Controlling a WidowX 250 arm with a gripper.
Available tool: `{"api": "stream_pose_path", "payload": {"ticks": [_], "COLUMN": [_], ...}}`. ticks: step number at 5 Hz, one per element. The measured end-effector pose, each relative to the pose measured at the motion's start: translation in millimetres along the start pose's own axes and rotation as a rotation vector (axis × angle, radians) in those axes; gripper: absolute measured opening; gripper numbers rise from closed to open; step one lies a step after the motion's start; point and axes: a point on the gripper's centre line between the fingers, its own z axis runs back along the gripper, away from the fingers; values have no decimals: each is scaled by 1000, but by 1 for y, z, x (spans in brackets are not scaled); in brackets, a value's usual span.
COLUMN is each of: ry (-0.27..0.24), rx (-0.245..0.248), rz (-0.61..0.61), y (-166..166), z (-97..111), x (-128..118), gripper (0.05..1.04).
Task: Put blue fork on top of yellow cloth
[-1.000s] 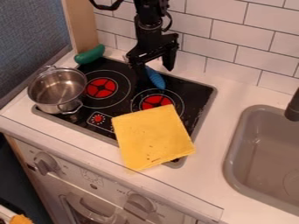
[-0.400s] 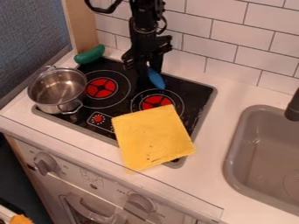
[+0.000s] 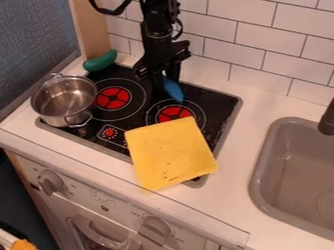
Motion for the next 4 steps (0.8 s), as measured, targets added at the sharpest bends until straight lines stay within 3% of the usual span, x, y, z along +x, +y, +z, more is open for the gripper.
{"api": "stream_pose_path", "payload": {"ticks": [1, 2, 4], "ry": [25, -10, -47], "rx": [-34, -83, -164], "rz": [29, 44, 55], "y": [-4, -8, 11], "z": [7, 32, 84], "x": [6, 15, -8], "gripper": [376, 376, 376]}}
